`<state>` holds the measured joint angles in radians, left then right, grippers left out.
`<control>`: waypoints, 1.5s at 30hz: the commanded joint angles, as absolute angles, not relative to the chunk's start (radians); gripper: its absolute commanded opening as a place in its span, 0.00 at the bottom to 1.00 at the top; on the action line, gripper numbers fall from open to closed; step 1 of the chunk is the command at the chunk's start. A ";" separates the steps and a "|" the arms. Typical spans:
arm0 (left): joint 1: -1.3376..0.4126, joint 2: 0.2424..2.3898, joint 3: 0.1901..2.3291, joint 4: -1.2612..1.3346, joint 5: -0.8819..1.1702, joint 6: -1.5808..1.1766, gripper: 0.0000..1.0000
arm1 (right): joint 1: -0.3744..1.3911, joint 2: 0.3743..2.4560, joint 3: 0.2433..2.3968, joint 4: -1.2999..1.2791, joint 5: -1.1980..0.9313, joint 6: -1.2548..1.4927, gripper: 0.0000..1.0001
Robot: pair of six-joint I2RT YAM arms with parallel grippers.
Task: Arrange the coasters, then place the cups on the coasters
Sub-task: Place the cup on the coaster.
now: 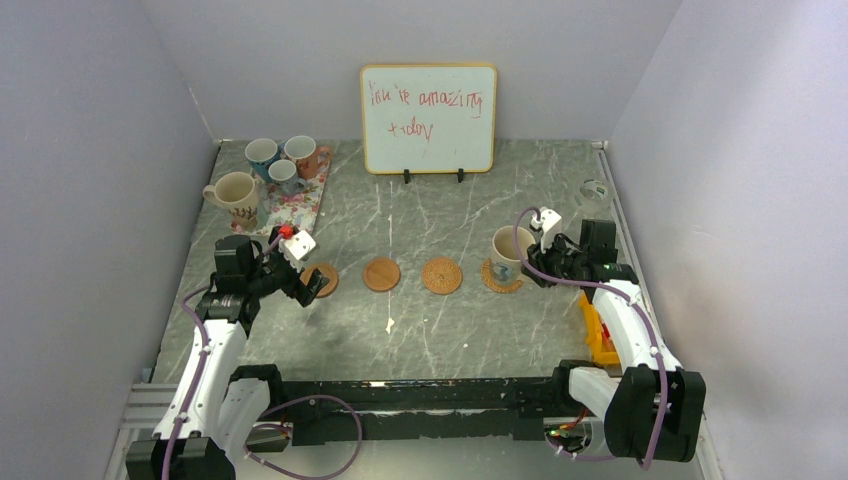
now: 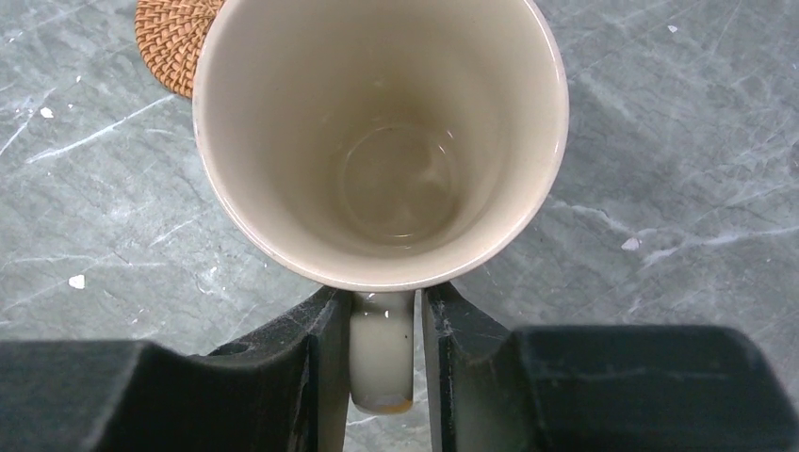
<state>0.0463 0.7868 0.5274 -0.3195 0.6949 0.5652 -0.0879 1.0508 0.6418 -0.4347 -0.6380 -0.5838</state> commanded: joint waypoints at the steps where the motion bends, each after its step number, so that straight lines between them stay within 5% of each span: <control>1: 0.051 0.775 0.520 -0.313 0.729 0.584 0.96 | -0.084 1.039 0.675 -0.369 -0.690 -0.595 0.34; 22: 0.051 0.775 0.520 -0.314 0.733 0.587 0.96 | -0.086 1.023 0.677 -0.396 -0.671 -0.606 0.47; 33: 0.051 0.776 0.520 -0.313 0.732 0.586 0.96 | -0.086 1.007 0.686 -0.427 -0.659 -0.629 0.76; 38: 0.051 0.778 0.522 -0.314 0.732 0.585 0.96 | -0.086 0.987 0.688 -0.427 -0.663 -0.629 0.99; 45: 0.051 0.770 0.520 -0.315 0.730 0.582 0.96 | -0.087 0.942 0.682 -0.419 -0.698 -0.627 1.00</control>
<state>0.0463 0.7868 0.5274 -0.3195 0.6960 0.5652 -0.0879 0.9791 0.6445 -0.4362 -0.6426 -0.6132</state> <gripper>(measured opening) 0.966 0.994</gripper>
